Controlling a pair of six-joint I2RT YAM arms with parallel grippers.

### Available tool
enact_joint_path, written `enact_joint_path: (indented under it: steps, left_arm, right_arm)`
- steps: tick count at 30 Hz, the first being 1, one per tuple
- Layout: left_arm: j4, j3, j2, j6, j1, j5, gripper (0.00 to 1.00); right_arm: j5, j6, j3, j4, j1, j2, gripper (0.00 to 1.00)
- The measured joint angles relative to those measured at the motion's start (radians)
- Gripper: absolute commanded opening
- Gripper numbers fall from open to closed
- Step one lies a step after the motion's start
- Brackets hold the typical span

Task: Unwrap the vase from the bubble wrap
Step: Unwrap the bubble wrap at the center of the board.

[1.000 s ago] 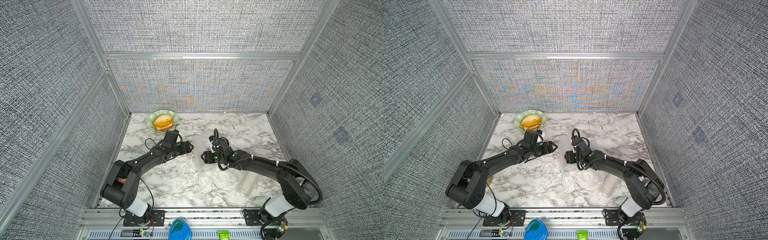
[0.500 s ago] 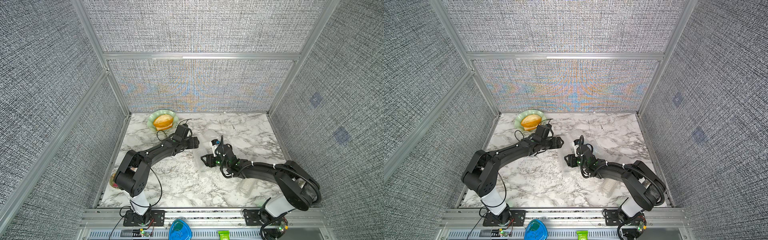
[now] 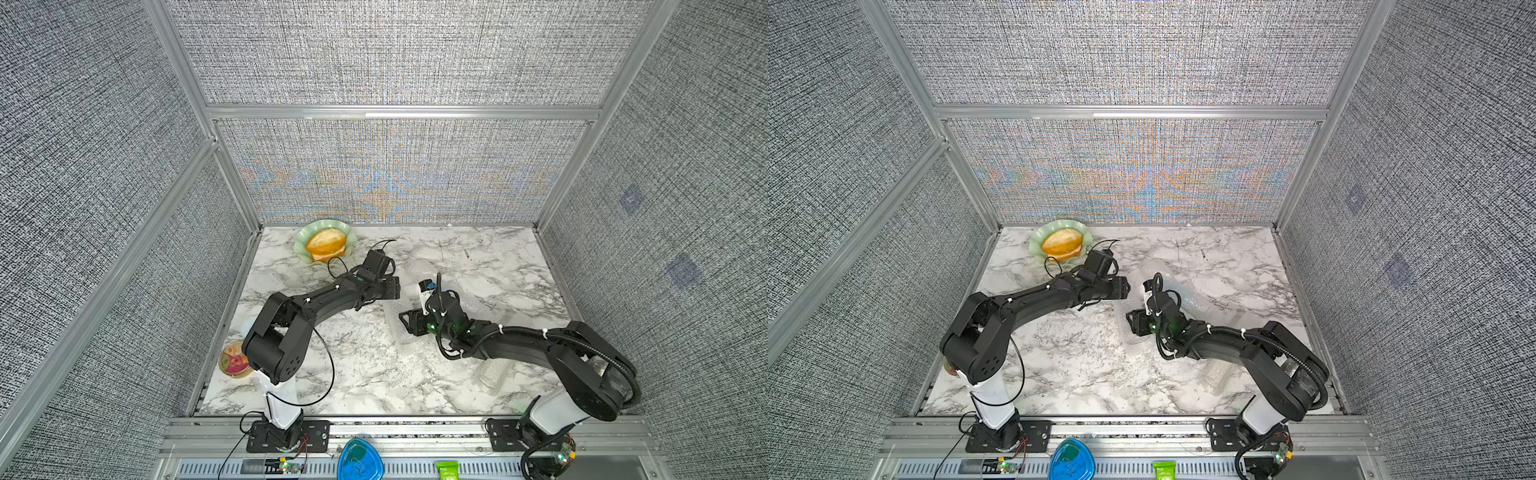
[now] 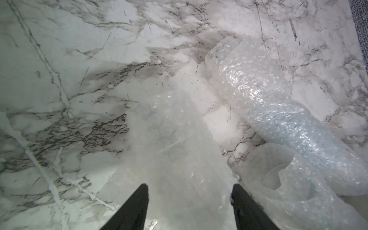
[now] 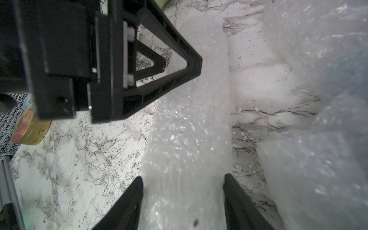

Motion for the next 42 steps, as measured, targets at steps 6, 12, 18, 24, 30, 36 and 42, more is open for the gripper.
enact_joint_path:
  steps: [6, 12, 18, 24, 30, 36, 42]
  left_arm:
    - [0.001, -0.028, -0.044, -0.016, -0.004, -0.027, 0.30]
    - [0.013, -0.048, -0.068, -0.039, -0.003, -0.031, 0.06]
    - [-0.040, 0.005, -0.045, -0.070, -0.003, -0.050, 0.00]
    - [-0.068, 0.011, -0.042, -0.091, -0.003, -0.049, 0.00]
    - [-0.074, -0.014, -0.084, -0.098, 0.002, -0.050, 0.00]
    - [-0.068, -0.083, -0.155, -0.113, 0.030, -0.048, 0.00]
    - [-0.063, -0.126, -0.181, -0.113, 0.066, -0.038, 0.00]
  right_arm:
    - [0.076, -0.014, 0.013, -0.043, 0.022, -0.009, 0.58]
    - [0.137, -0.019, 0.018, -0.063, 0.029, -0.016, 0.58]
    - [0.173, -0.041, 0.033, -0.077, 0.048, -0.006, 0.58]
    - [0.191, -0.055, 0.042, -0.070, 0.062, 0.010, 0.58]
    - [0.211, -0.055, 0.050, -0.072, 0.064, 0.016, 0.58]
    - [0.249, -0.049, 0.075, -0.106, 0.064, 0.027, 0.58]
    - [0.256, -0.043, 0.077, -0.113, 0.063, 0.027, 0.58]
